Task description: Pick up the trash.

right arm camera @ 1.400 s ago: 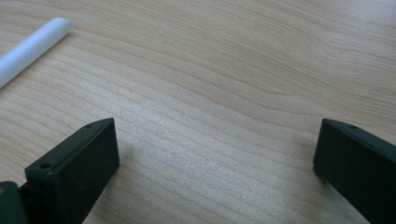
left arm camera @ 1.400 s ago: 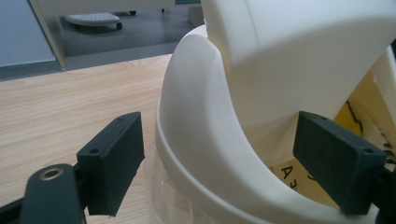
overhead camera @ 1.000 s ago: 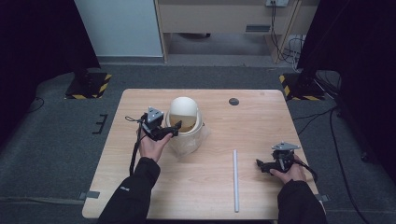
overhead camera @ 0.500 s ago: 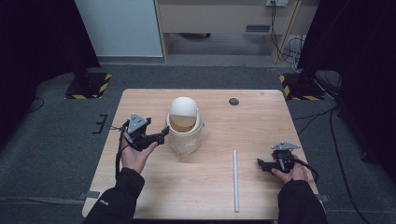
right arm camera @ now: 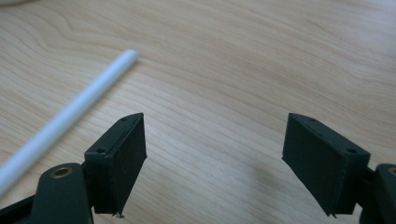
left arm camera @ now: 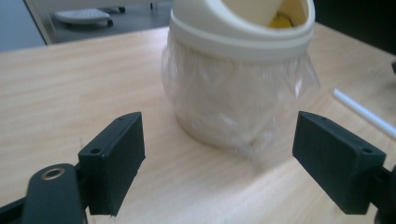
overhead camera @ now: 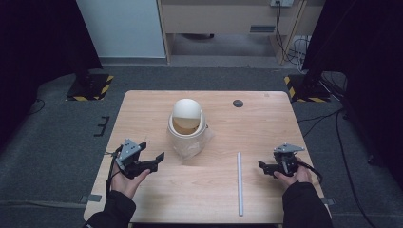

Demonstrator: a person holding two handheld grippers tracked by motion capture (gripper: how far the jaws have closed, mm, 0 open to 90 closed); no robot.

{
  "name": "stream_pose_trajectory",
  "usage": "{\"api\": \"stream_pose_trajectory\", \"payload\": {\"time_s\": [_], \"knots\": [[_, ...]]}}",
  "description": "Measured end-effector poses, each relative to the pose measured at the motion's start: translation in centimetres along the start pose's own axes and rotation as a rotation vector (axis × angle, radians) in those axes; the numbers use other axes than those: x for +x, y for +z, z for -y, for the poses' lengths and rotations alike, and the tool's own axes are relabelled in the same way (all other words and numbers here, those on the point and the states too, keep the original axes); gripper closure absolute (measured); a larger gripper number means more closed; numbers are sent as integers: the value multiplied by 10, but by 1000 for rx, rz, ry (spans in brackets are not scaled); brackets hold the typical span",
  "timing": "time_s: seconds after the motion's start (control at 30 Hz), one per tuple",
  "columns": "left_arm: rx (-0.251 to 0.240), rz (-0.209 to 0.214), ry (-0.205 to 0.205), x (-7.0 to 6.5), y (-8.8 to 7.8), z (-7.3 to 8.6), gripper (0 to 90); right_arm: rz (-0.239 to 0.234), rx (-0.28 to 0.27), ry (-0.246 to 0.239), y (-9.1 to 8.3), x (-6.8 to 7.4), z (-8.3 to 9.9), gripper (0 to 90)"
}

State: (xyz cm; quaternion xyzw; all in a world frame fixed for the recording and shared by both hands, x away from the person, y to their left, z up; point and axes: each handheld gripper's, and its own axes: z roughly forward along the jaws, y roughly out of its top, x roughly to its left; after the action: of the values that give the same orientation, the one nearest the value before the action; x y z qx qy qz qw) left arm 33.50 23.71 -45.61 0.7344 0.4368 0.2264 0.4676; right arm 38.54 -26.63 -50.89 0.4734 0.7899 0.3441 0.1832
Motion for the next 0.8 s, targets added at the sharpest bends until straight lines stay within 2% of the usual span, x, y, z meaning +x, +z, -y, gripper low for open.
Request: {"api": "stream_pose_trajectory", "payload": {"time_s": [0.07,0.17,0.27,0.43,0.53,0.63,0.73,0.8], "knots": [[30,8,-23,3,-1,13,164,-2,-19,-17,-3,7,-7,228],[48,-5,-32,7,-2,18,169,-20,-25,-27,-5,14,-13,232],[52,-13,-34,10,-2,20,167,-32,-29,-38,-9,18,-17,243],[85,-17,-21,13,3,24,168,-47,-55,-28,-13,24,-21,247],[100,-32,-16,15,6,26,167,-71,-69,-30,-15,34,-26,266],[100,-31,-17,17,7,27,167,-88,-66,-35,-13,41,-27,268],[112,-31,-12,17,10,27,167,-122,-46,-43,-8,57,-27,284],[112,-29,-10,16,10,27,167,-151,-36,-10,-5,62,-25,299]]}}
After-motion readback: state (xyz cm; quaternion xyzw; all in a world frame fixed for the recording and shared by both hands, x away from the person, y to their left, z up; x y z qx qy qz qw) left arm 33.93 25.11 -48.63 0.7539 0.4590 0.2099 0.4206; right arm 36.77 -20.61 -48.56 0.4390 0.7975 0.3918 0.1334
